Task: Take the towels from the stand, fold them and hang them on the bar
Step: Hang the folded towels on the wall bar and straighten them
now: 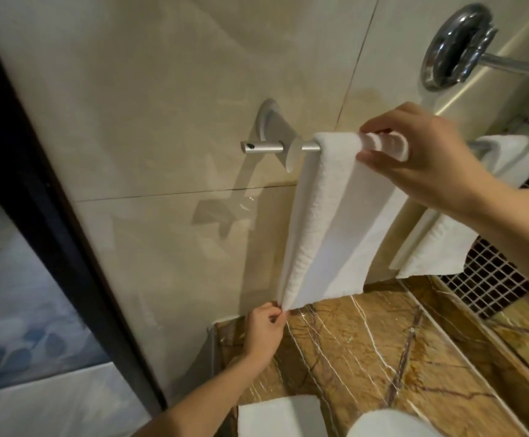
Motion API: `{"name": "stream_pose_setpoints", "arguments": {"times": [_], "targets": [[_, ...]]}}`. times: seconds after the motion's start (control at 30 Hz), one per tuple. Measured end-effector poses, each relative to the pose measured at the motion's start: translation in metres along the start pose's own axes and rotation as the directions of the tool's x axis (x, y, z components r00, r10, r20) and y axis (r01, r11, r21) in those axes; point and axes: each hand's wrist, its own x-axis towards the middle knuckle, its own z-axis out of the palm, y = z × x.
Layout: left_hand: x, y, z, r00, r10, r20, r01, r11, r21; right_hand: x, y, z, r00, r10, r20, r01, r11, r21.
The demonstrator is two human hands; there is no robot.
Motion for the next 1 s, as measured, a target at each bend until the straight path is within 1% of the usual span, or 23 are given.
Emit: {"name": "stream_pose_setpoints", "arguments": {"times": [0.1,0.2,0.33,0.4,0.53,0.67,0.83,1.0], "targets": [[0.001,-0.001,0.000,0.998,-0.055,-0.023,0.054,0.997,-0.058,0.002,0.002,-0.001,1.000,0.006,0.006,-0.006,1.000,-0.002],[0.000,-0.001,0.000,0.988,-0.152,-0.014,0.147,0.975,-0.167,0.003,0.003,-0.001,1.000,0.008,0.018,-0.008,1.000,-0.001],[0.002,0.002,0.002,0.983,-0.183,-0.032,0.169,0.951,-0.257,0.003,0.005,0.000,1.000,0.015,0.019,-0.015,1.000,-0.001],[0.002,0.005,0.003,0.982,-0.188,-0.012,0.179,0.952,-0.247,0.004,0.005,0.000,0.999,0.027,0.022,-0.027,1.000,0.001],[0.001,0.003,0.005,0.995,-0.103,0.003,0.102,0.977,-0.189,0.004,0.004,0.000,0.999,0.047,0.023,-0.047,0.999,-0.003],[0.000,0.001,0.007,0.998,-0.067,0.005,0.067,0.987,-0.144,0.001,-0.001,0.002,0.998,0.067,-0.009,-0.067,0.998,0.013],[0.000,0.000,0.008,0.998,-0.058,0.013,0.060,0.988,-0.144,-0.003,0.001,0.009,0.993,0.069,-0.101,-0.068,0.998,0.013],[0.001,0.000,0.007,0.997,-0.077,0.023,0.079,0.985,-0.150,-0.002,0.001,0.006,0.995,0.064,-0.075,-0.063,0.998,0.015]]}}
